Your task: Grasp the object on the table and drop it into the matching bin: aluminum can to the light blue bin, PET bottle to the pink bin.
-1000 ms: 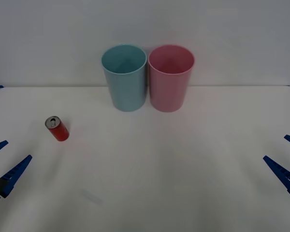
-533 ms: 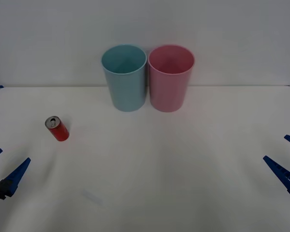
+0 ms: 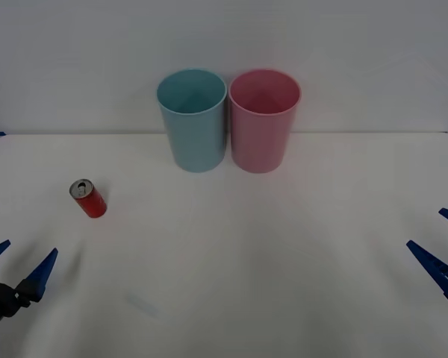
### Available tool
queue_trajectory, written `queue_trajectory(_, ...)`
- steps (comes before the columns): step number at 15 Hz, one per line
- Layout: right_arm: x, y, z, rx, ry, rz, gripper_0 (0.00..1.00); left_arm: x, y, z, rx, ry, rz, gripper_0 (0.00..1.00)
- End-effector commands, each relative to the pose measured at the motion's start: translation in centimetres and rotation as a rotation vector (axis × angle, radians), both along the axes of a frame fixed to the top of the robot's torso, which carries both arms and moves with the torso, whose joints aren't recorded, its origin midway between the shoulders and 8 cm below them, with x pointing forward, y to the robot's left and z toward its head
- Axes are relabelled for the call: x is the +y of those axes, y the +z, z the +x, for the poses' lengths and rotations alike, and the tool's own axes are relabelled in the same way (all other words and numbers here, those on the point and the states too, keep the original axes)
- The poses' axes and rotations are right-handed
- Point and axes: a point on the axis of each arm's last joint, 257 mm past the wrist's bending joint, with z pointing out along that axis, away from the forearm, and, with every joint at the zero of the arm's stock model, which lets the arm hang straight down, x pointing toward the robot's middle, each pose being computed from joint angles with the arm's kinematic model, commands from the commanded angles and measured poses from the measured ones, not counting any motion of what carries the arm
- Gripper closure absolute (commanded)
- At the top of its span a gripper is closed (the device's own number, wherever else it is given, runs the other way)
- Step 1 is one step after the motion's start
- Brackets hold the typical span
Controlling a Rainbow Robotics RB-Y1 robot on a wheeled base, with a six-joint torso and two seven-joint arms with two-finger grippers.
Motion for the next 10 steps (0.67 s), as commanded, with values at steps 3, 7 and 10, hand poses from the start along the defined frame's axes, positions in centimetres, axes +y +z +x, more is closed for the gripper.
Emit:
queue_trajectory(3,0.0,0.0,0.0,0.000,0.000,0.000,0.00,-1.3,-1.4,1.5,-0.005,0.036,-0.061,0.00)
queue_trajectory(7,0.0,0.0,0.0,0.000,0.000,0.000,0.00,-2.7,-2.0,3.6,-0.012,0.041,-0.091,0.00)
queue_trajectory(10,0.0,0.0,0.0,0.000,0.000,0.000,0.00,-3.2,-2.4,5.6,-0.009,0.036,-0.093,0.00)
